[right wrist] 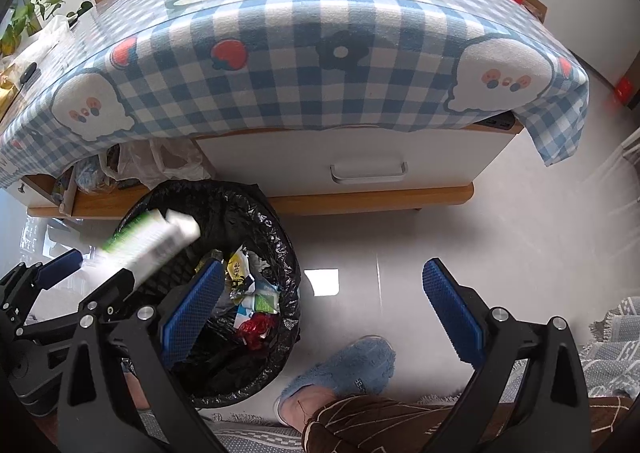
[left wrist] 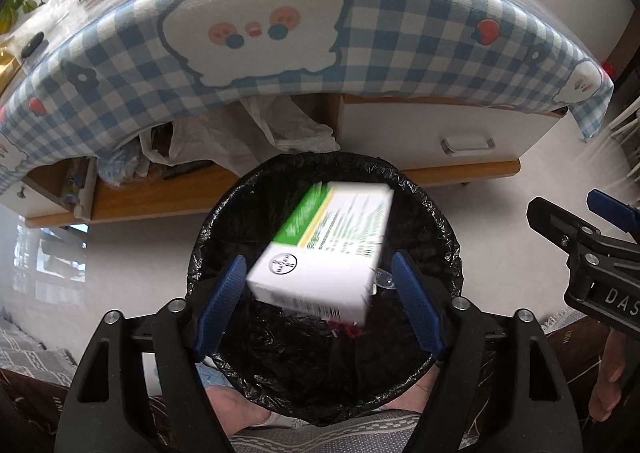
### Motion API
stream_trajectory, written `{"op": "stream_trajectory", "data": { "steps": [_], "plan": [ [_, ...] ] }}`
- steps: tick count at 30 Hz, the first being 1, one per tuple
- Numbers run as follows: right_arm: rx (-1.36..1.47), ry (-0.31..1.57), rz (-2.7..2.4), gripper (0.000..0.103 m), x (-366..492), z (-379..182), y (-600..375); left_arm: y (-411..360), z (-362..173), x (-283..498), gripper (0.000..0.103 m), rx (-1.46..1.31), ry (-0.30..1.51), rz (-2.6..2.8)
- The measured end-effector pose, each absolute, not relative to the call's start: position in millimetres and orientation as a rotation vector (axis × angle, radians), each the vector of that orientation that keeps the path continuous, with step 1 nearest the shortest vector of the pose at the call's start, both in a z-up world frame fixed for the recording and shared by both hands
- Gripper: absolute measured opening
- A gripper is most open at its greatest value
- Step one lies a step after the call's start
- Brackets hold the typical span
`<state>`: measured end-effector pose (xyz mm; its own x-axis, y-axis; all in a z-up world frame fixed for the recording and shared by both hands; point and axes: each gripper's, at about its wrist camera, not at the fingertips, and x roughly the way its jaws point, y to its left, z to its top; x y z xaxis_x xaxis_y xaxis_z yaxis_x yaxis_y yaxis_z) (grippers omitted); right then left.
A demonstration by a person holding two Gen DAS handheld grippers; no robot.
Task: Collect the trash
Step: 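Lower the white medicine box over the bin and open the left tool, then move both open tools back over the table toward the carton and foil bag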
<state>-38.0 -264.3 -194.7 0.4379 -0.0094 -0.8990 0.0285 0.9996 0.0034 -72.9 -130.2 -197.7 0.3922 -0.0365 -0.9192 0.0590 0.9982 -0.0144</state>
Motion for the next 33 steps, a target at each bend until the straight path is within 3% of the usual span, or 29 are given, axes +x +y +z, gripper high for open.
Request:
{"op": "stream_trajectory", "data": {
  "steps": [7,20,33],
  "plan": [
    [0.023,1.053,-0.007,0.095,-41,-170,-260,-114,-167,-78,0.096,0.018,1.085,-0.027],
    [0.012,0.862,0.031,0.095,-29,-86,-249,-89,-86,-60,0.097,-0.034,0.953,-0.022],
    [-0.054,0.799,0.061,0.095,79,-42,-238,-66,-37,60,0.097,-0.063,0.898,0.036]
  ]
}}
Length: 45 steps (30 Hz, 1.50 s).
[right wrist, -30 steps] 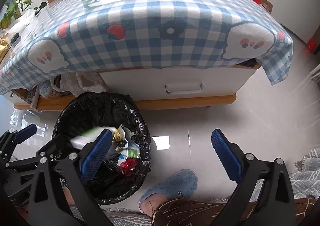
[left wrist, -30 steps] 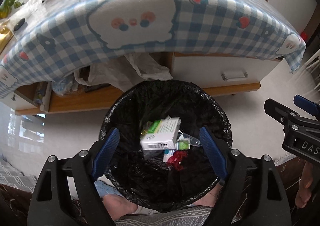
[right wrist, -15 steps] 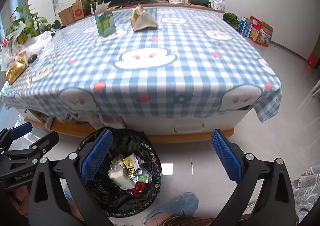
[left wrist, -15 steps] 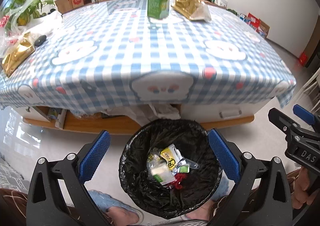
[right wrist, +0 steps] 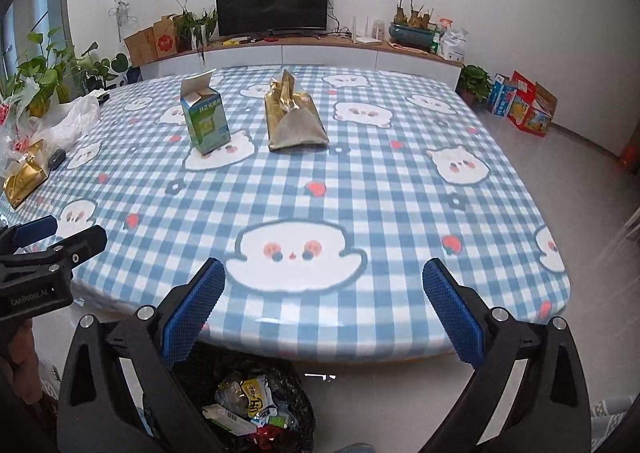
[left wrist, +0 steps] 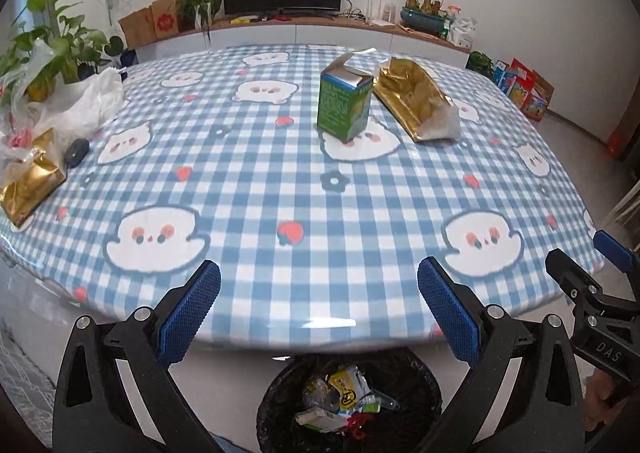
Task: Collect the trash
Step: 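Move both open tools back over the table toward the carton and foil bag, then grasp the green-and-white carton with the left tool while the right grasps the gold foil bag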
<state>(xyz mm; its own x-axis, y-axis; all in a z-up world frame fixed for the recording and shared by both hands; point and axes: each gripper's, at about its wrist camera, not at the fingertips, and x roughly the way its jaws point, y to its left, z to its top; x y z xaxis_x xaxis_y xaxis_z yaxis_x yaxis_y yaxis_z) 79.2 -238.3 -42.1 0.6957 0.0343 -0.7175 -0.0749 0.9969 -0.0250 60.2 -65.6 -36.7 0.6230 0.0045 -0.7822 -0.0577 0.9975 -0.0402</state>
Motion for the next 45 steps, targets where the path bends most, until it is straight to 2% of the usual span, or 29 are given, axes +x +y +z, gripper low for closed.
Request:
{"op": "stream_trajectory", "data": {
  "steps": [12,16,21,24,26,33,38,45],
  "plan": [
    [-0.130,0.778,0.104,0.095,219,-42,-215,-52,-59,209,0.096,-0.069,0.901,0.049],
    [-0.146,0.797,0.135,0.090,253,-55,-204,-55,-69,239,0.096,-0.045,0.899,0.040],
    [-0.140,0.830,0.164,0.075,281,-73,-194,-59,-80,267,0.088,-0.034,0.900,0.026],
    [-0.124,0.854,0.165,0.062,292,-80,-192,-63,-83,275,0.084,-0.024,0.894,0.020],
    [-0.115,0.868,0.169,0.050,296,-84,-193,-65,-84,279,0.079,-0.020,0.892,0.014],
    [-0.096,0.879,0.169,0.032,299,-86,-194,-66,-84,287,0.047,-0.037,0.910,-0.011],
    [-0.103,0.875,0.171,0.023,297,-83,-192,-65,-83,285,0.046,-0.039,0.906,-0.006],
    [-0.098,0.853,0.161,0.022,289,-76,-192,-63,-76,275,0.046,-0.040,0.906,-0.005]
  ]
}}
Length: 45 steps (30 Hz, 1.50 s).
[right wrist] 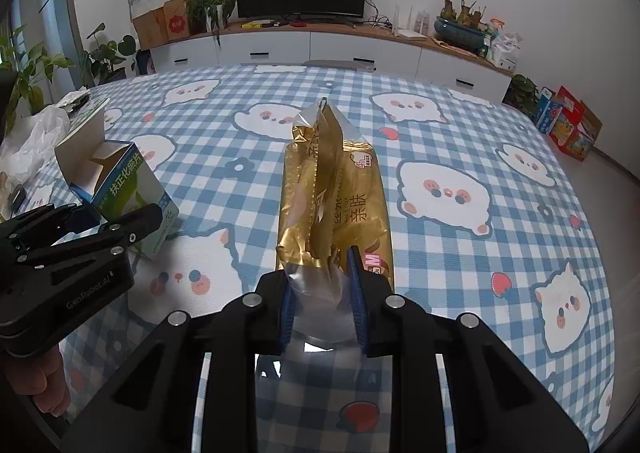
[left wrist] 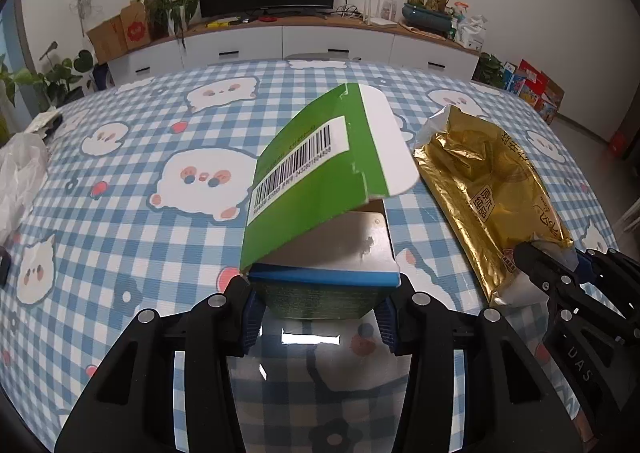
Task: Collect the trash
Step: 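Grasp the green-and-white carton with the left tool while the right grasps the gold foil bag, then carry the green carton and gold foil bag with both tools over the bin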
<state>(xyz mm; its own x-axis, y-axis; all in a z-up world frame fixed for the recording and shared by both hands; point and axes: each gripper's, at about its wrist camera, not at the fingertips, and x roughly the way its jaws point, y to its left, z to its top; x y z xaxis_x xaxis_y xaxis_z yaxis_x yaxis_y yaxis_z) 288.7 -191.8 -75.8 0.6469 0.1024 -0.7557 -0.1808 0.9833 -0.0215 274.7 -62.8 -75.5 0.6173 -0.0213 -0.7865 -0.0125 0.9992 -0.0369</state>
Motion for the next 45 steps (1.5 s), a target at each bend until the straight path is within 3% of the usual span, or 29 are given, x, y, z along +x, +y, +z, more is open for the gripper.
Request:
{"op": "stream_trajectory", "data": {
  "steps": [16,45],
  "plan": [
    [-0.059,0.799,0.148,0.022,237,-30,-203,-68,-33,219,0.045,-0.022,0.892,-0.013],
    [0.026,0.764,0.217,0.021,19,37,-178,-31,24,-7,0.045,-0.064,0.879,0.010]
  ]
}}
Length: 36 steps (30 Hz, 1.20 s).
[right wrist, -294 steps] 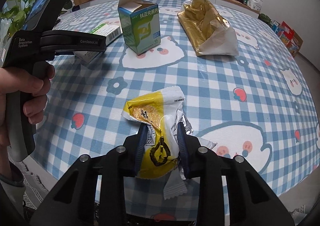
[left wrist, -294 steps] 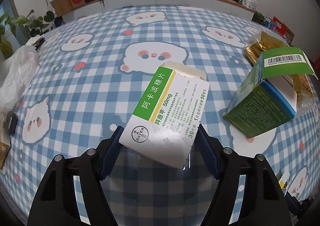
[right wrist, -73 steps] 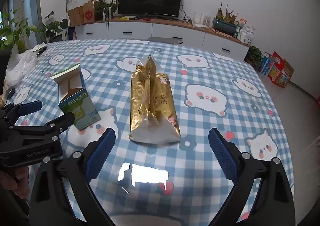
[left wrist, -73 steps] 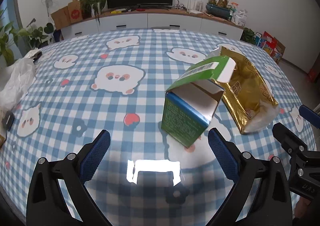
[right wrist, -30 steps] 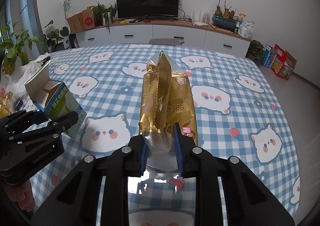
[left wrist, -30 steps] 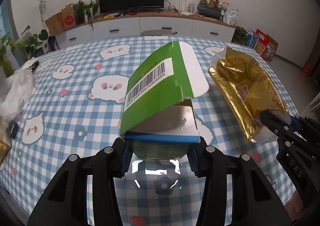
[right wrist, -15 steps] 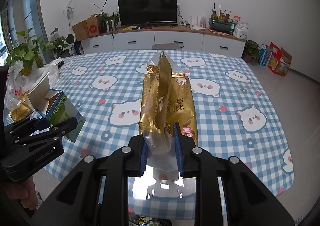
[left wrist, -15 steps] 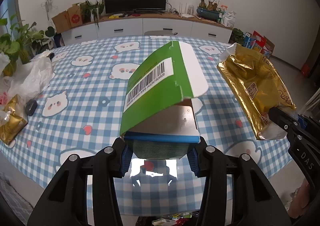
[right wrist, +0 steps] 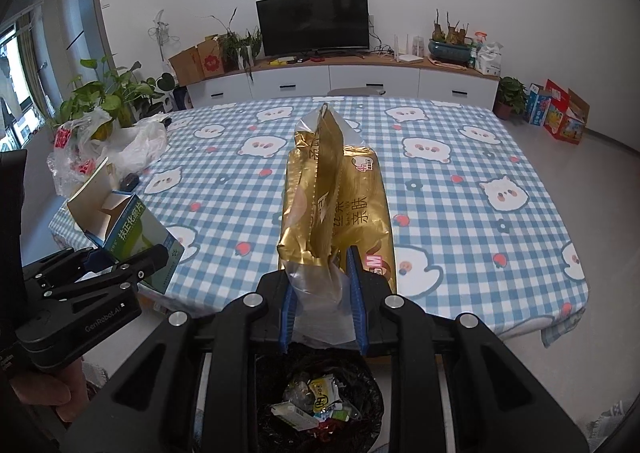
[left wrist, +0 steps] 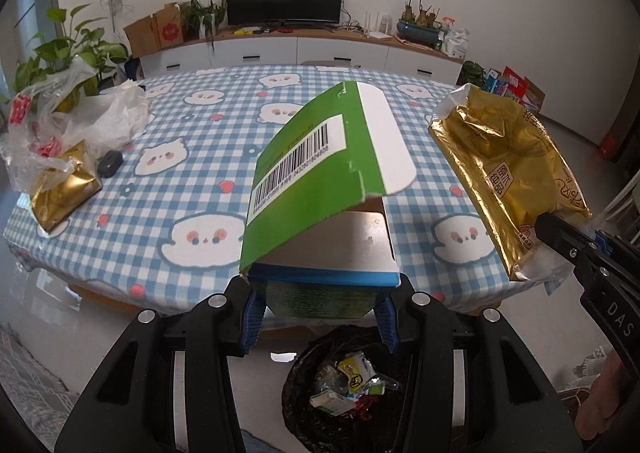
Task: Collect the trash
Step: 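Carry the green carton and gold foil bag with both tools over the bin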
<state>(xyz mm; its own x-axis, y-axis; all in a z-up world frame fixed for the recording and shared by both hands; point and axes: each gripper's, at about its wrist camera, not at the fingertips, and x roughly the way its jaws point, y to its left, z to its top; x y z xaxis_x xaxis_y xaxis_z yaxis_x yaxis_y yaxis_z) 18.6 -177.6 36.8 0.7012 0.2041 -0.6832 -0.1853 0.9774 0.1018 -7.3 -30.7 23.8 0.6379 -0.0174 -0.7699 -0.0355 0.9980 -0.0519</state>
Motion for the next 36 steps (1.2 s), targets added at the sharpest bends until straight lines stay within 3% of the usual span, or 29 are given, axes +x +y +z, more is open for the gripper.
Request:
{"op": "stream_trajectory", "data": {
  "steps": [14,36],
  "plan": [
    [-0.025,0.799,0.261,0.021,-75,-1,-134,-5,-11,-106,0.045,-0.112,0.909,0.055],
    [-0.041,1.000,0.237,0.021,-101,-140,-125,15,-136,-130,0.045,-0.109,1.011,0.109]
  ]
}}
